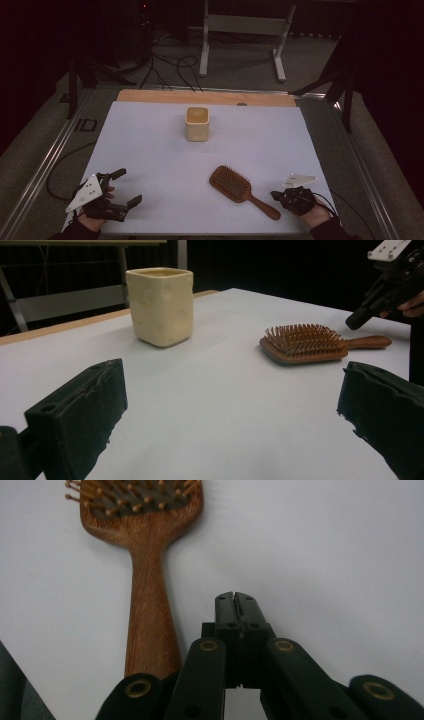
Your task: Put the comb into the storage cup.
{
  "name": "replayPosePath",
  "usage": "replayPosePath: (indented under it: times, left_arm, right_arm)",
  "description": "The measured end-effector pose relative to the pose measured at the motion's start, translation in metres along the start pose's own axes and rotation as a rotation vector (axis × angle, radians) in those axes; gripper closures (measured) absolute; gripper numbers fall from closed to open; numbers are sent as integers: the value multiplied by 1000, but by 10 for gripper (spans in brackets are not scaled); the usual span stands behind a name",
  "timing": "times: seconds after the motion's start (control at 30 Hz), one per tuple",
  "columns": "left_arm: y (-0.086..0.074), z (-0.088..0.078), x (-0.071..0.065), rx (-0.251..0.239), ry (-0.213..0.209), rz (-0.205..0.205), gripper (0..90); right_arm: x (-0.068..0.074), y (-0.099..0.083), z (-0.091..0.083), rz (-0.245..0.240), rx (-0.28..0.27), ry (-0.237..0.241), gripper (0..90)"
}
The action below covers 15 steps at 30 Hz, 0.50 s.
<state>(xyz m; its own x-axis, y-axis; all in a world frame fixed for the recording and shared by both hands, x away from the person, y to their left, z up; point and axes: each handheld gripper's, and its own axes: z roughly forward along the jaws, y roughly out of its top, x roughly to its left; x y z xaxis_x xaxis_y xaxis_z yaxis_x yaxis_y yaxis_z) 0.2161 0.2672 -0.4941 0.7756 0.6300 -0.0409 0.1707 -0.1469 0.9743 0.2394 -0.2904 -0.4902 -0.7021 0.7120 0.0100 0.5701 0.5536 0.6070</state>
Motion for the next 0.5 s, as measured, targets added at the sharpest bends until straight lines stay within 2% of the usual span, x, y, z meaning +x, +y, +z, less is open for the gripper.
replayPosePath:
  times: [0.13,0.37,0.5]
  left_arm:
    - [0,0,0,2,0,0,2]
    - [0,0,0,4,-5,-4,2]
    - [0,0,0,5,-6,-6,2]
  right_arm:
    - [0,3,-2,4,-4,-4,897]
    - [4,10,-7,-13,-13,-2,798]
    - [9,18,-11,-27,-2,11,610]
